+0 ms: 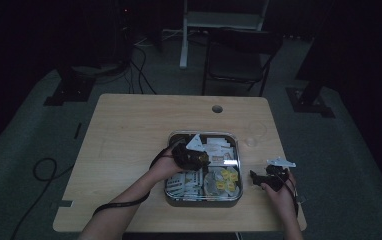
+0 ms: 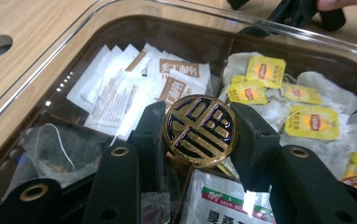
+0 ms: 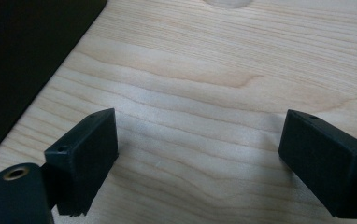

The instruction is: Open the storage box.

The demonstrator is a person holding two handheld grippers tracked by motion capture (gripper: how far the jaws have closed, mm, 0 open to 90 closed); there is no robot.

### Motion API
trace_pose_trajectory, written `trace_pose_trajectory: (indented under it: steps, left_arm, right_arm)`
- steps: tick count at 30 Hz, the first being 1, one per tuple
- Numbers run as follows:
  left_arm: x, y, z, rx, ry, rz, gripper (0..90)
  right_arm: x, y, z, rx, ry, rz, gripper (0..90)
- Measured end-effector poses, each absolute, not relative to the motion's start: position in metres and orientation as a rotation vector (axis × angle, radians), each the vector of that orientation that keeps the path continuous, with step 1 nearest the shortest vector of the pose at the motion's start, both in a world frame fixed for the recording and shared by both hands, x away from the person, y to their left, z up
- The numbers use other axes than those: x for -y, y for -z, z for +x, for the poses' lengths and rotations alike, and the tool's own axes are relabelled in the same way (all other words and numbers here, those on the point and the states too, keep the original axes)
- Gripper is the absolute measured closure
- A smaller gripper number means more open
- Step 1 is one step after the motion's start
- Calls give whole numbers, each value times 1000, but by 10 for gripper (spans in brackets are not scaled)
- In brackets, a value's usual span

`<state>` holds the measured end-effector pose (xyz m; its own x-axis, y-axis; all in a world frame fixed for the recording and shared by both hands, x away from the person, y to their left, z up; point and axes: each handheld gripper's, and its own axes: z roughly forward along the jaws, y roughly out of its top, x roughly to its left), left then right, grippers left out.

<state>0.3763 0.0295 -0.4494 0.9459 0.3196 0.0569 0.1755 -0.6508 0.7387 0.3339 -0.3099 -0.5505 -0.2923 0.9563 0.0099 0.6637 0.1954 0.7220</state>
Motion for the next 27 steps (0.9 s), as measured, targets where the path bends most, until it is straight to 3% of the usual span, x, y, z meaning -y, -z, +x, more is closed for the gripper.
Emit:
trace_pose_trajectory:
  steps: [27]
  left_arm:
    - [-77, 431, 385, -480, -294, 2233, 597]
  right_arm:
    - [310, 551, 334, -2031, -875, 1508, 114]
